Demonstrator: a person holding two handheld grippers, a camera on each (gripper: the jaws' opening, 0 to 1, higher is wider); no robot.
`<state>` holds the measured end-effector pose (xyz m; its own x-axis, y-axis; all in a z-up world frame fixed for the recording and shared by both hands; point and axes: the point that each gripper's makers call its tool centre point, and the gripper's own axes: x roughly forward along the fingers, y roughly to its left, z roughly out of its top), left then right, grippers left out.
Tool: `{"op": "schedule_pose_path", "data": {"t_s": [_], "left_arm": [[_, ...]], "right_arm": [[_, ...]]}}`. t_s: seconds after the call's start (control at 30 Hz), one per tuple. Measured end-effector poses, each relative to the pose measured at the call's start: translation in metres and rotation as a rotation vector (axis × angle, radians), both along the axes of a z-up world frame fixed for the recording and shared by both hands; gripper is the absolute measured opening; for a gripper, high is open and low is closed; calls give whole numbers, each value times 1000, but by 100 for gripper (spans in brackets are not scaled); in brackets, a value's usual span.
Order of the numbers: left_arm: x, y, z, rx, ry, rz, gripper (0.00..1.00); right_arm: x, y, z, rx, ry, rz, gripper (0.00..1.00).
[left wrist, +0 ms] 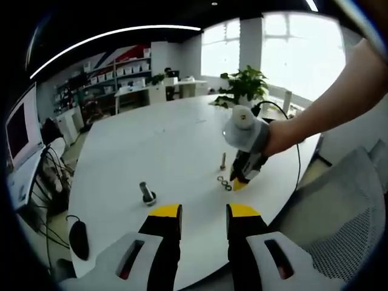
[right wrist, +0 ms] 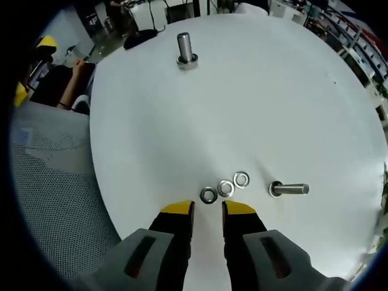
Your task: Place the washer onto the threaded stud by aligning its center hole with the stud, sliding it down to the base, and recovering from edge contact or off-axis alignment until the washer reaches the visible bottom stop.
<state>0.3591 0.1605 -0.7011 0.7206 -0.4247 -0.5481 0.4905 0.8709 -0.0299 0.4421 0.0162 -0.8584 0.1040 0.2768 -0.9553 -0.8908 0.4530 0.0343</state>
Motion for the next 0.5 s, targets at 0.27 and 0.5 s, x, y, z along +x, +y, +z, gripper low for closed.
{"op": "schedule_pose_path", "data": {"t_s": [0.27, 0.5], "left_arm": [[0, 0, 0, -1, 1, 0, 27], [0, 1, -1, 0, 3, 1, 27]], "right_arm": [[-1, 2, -4, -6, 1, 5, 20], [-2, 6, -11, -27, -4, 39, 19]]}}
